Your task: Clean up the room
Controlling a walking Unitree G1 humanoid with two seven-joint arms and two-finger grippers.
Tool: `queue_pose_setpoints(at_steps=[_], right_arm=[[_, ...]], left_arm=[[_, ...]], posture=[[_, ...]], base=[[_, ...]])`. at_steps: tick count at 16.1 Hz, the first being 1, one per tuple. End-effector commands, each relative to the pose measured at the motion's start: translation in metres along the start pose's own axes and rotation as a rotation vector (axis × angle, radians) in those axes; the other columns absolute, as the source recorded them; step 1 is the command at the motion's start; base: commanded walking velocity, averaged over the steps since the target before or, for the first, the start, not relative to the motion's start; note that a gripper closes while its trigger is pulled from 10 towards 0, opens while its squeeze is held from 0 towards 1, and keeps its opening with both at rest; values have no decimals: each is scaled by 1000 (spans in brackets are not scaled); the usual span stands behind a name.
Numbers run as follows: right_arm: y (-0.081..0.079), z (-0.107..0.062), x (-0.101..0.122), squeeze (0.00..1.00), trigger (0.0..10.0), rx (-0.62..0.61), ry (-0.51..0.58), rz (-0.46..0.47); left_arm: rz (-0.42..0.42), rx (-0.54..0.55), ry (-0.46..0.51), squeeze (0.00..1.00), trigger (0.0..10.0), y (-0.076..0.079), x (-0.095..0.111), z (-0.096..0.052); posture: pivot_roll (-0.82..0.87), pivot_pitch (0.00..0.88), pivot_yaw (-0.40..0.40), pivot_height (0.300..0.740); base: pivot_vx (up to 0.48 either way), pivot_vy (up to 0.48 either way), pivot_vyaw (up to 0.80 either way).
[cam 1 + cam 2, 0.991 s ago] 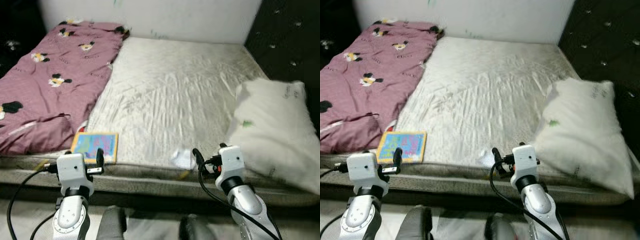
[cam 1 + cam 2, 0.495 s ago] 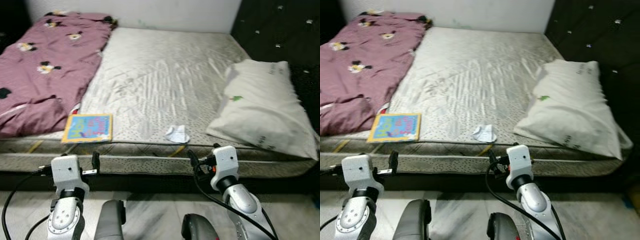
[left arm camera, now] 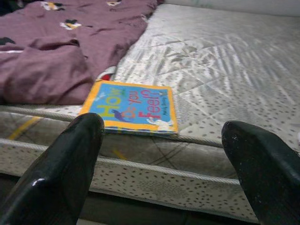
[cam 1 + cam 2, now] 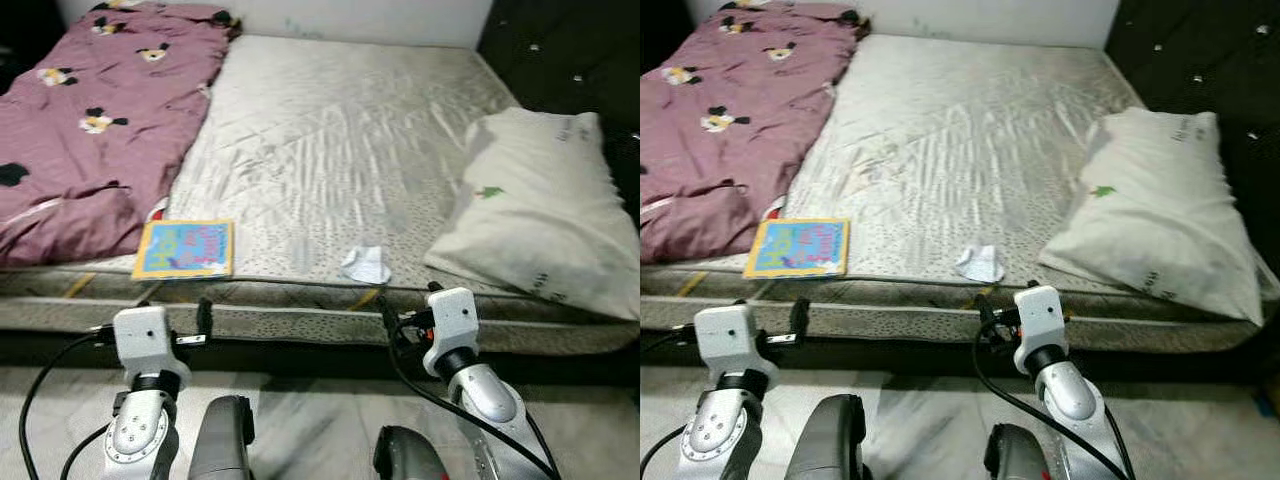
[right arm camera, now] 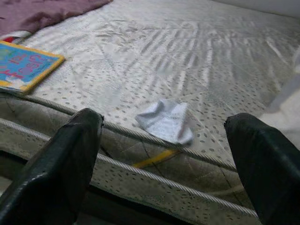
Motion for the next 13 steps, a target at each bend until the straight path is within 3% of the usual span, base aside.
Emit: queue_pose_setpoints(at_steps=[1, 13], right_arm=[[0, -1, 0, 0, 10000, 3, 3, 3], [-2, 0, 1, 0, 10000, 24, 10, 12]], left_arm=[[-8, -6, 8, 0, 10000, 0, 3, 0], [-13, -19, 8, 0, 10000, 3, 4, 1]], posture=[[-10, 97, -58, 611], [-13, 105, -59, 611]], base=[[240, 0, 0], [285, 0, 0]])
Point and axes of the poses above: a point about 5 cm out from each wrist's last joint towards the gripper, its own z axis pointing out of the wrist towards the gripper, its own x axis along the axis of the wrist's last joint, y = z × x, the point moved 3 cm from there along z, pointing out of the wrist towards the gripper, and after that the axes turned 1 degree about z, right-handed, at the moved point
